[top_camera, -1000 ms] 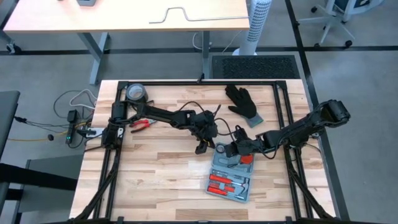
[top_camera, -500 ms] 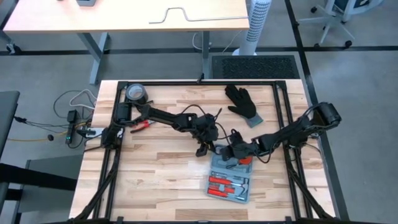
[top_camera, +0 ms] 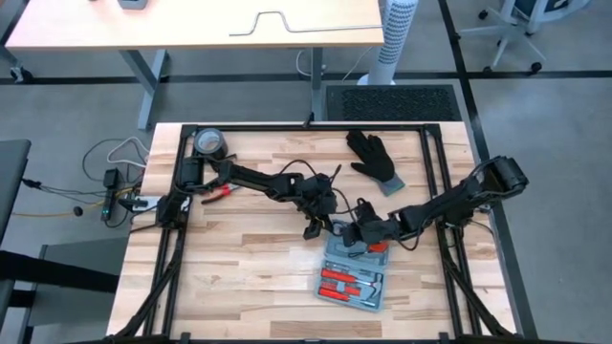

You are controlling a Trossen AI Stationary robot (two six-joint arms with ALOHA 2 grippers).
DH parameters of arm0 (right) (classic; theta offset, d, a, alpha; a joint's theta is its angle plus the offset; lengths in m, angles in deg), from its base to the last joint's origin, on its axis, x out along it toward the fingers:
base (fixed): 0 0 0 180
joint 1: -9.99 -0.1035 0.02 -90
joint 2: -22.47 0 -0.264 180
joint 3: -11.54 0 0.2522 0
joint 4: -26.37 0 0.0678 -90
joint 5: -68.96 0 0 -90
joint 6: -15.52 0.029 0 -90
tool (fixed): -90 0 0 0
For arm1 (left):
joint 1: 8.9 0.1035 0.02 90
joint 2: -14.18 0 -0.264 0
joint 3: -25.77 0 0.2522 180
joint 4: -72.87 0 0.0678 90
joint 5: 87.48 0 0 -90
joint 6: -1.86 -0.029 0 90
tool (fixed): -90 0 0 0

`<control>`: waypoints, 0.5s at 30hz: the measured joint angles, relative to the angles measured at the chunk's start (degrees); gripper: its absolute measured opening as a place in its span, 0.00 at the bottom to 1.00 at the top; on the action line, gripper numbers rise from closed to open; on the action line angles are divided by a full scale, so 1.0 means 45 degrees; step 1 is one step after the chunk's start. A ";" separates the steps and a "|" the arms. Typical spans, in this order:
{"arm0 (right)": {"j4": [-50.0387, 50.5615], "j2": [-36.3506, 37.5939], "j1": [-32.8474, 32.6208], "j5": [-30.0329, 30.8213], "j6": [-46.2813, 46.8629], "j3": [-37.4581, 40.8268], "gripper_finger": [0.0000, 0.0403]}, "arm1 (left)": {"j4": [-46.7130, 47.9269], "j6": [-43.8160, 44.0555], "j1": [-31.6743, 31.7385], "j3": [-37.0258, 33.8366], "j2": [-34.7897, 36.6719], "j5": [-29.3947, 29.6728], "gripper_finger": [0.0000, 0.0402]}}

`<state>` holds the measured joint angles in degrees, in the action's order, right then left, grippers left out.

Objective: Prefit tool cases
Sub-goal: Put the black electrical tape into the gray tool case

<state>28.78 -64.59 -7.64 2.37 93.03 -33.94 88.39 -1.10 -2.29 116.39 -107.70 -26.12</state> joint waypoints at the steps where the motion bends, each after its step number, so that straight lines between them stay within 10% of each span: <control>1: -0.0111 -0.0257 0.0000 -0.0125 0.0062 0.0000 0.01 | 0.0011 -0.0002 0.0000 0.0000 0.0000 0.0000 0.00; 15: -0.0070 -0.0124 -0.0263 -0.0199 0.0144 -0.0246 0.01 | -0.0030 -0.0160 0.0034 -0.0019 -0.0016 0.0052 0.00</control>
<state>28.46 -65.15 -8.82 1.48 93.68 -35.04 88.26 -1.82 -2.14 116.30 -107.77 -25.89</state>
